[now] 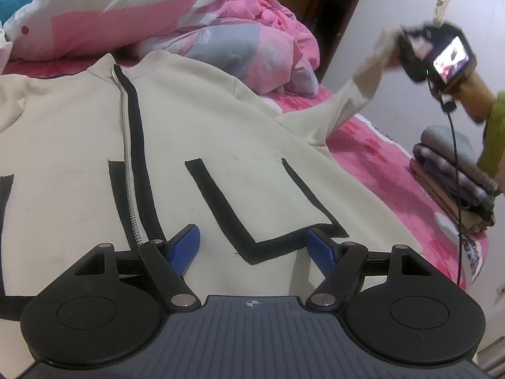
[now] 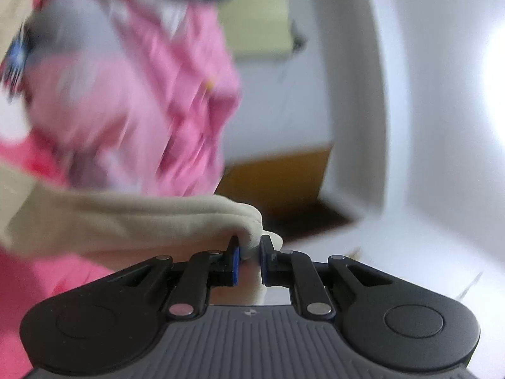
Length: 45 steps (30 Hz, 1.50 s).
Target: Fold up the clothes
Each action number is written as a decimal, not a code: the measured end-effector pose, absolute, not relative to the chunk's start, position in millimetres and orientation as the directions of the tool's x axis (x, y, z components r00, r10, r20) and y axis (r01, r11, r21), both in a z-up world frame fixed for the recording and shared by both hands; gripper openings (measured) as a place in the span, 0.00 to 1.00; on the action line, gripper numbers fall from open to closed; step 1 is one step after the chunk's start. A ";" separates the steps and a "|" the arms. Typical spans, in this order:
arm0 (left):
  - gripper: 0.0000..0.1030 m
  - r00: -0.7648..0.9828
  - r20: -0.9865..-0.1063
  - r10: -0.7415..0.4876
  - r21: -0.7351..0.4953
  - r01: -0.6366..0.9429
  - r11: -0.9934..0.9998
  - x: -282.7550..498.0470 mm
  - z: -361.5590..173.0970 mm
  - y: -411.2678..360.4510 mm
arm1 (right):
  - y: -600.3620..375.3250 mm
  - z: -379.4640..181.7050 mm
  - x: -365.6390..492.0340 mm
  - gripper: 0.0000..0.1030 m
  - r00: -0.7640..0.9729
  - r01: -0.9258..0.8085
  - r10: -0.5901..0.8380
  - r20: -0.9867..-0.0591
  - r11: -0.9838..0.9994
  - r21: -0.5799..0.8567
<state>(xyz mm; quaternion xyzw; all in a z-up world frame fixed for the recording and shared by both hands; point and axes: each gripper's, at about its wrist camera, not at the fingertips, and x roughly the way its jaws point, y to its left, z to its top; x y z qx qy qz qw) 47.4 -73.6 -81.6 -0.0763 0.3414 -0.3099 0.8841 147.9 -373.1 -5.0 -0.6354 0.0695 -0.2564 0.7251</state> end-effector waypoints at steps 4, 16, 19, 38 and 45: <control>0.73 0.571 -0.547 -0.612 -0.372 0.489 0.789 48.7 -81.9 -70.5 | -305.4 14.1 145.6 0.13 0.919 0.351 -0.199 0.342 0.014 -0.936; 0.74 0.558 -0.529 -0.639 -0.424 0.479 0.769 49.6 -83.2 -63.0 | -190.7 23.2 92.8 0.74 0.889 0.358 0.219 0.403 0.218 -0.908; 0.74 0.559 -0.526 -0.641 -0.424 0.481 0.768 48.0 -83.9 -63.2 | -201.0 39.2 79.2 0.74 0.908 0.334 0.142 0.395 0.328 -0.884; 0.74 0.688 -0.492 -0.534 -0.414 0.354 0.839 41.4 -44.4 8.6 | -341.7 -2.3 25.6 0.38 0.875 -0.052 0.078 -0.477 0.996 0.068; 0.75 0.699 -0.490 -0.521 -0.313 0.417 0.853 94.9 3.6 -3.3 | -383.8 -33.3 41.7 0.38 0.826 -0.012 0.167 -0.538 0.960 0.280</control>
